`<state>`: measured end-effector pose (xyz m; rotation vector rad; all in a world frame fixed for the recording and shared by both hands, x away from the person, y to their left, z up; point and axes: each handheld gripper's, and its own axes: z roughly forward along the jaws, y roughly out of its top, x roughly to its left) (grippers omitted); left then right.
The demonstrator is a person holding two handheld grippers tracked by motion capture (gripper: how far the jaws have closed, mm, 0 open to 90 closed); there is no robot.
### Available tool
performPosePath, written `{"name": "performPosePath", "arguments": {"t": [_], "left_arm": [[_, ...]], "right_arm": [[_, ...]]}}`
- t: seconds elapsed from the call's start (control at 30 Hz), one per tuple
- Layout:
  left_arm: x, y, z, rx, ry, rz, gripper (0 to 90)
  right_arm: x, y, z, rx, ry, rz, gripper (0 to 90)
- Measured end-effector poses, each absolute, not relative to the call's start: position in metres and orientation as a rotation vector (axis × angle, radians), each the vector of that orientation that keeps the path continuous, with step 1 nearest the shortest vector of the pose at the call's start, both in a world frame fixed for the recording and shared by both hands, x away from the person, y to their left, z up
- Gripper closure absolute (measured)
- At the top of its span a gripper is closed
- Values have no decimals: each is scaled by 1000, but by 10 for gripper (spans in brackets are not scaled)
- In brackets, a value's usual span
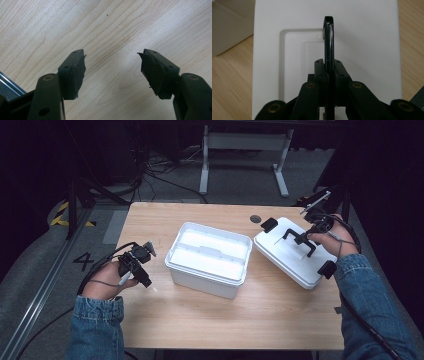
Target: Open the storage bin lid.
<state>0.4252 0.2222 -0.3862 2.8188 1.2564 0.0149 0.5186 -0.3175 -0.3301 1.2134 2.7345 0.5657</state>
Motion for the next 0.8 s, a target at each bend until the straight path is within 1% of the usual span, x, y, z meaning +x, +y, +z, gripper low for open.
{"name": "performPosePath", "arguments": {"t": [0.5, 0.8], "left_arm": [[425, 225, -386, 2813, 1262, 11, 365], [425, 225, -388, 2811, 1263, 10, 365]], "right_arm": [[527, -310, -371, 1230, 2764, 569, 843], [529, -309, -385, 1246, 2775, 577, 843]]}}
